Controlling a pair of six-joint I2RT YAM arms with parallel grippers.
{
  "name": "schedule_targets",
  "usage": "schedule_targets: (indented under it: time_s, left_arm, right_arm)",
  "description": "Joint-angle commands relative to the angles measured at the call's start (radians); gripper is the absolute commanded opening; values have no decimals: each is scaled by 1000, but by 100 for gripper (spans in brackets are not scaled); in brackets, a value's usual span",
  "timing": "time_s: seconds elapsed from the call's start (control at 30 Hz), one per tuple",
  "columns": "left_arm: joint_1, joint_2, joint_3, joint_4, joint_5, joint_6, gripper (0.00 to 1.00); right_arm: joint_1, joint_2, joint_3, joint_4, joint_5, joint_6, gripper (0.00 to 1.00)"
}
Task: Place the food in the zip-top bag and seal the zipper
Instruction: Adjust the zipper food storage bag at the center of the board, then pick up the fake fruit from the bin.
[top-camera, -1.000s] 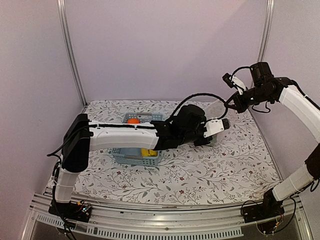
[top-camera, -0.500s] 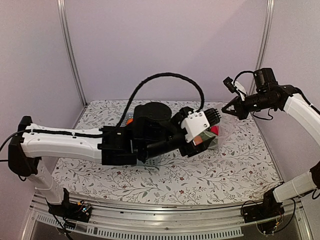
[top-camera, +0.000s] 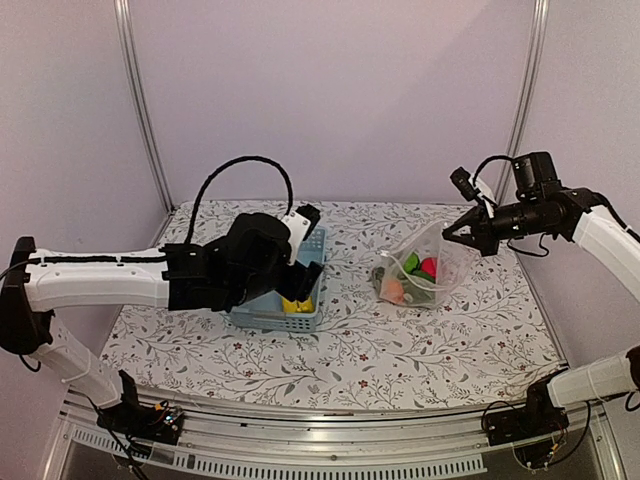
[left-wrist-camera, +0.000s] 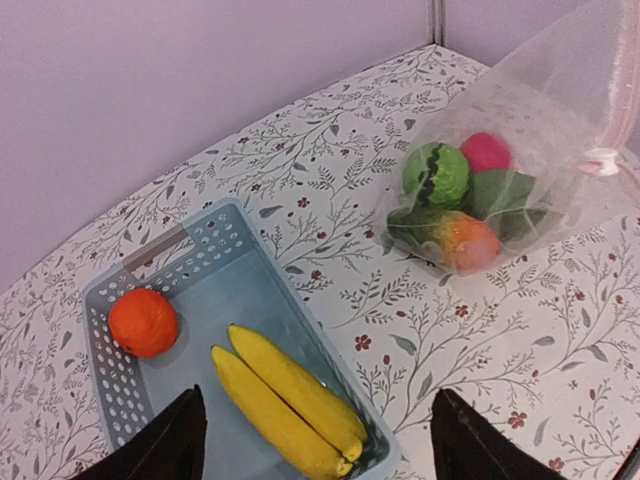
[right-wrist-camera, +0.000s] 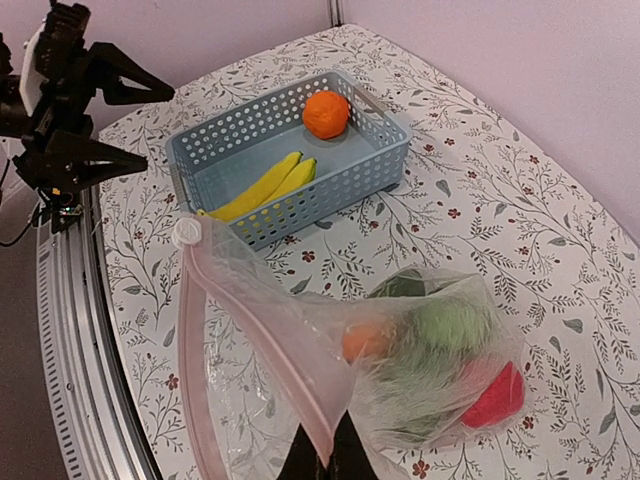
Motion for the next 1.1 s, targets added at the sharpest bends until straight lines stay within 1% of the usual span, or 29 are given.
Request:
schedule_targets:
  time_s: [0.0, 0.1, 0.17, 0.37, 0.47, 0.53, 0.67, 0.8, 0.93, 1.0, 1.07]
  left_arm:
    - [103, -13, 6, -168, 33, -220, 76]
    - [189, 23, 32, -254, 123, -342, 75]
    - [238, 48, 46, -293, 185, -389, 74]
    - [330, 99, 53, -305, 303, -440, 72]
    - [377, 124, 32, -250, 390, -429, 67]
    - [405, 141, 16, -192, 463, -393, 63]
    - [468, 172, -3, -122, 594, -253, 63]
    - [547, 244, 13, -106, 693, -180, 62]
    - [589, 322, 42, -80, 793, -183, 59]
    - [592, 354, 52, -48, 823, -189, 57]
    - [592, 386, 67, -40, 816, -190, 57]
  right_arm:
    - [4, -38, -57, 64, -70, -21, 0]
    - [5, -33, -86, 95, -96, -19, 0]
    - [4, -25, -91, 99, -91, -21, 0]
    - [4, -19, -131, 140, -76, -25, 0]
    - [4, -35, -171, 166, -79, -24, 0]
    - [4, -44, -186, 177, -79, -26, 0]
    - [5, -44, -201, 179, -79, -27, 0]
    - [5, -48, -212, 181, -107, -26, 0]
    - [4, -43, -217, 184, -100, -33, 0]
    - [4, -42, -222, 184, -106, -35, 0]
    - [4, -35, -222, 184, -107, -37, 0]
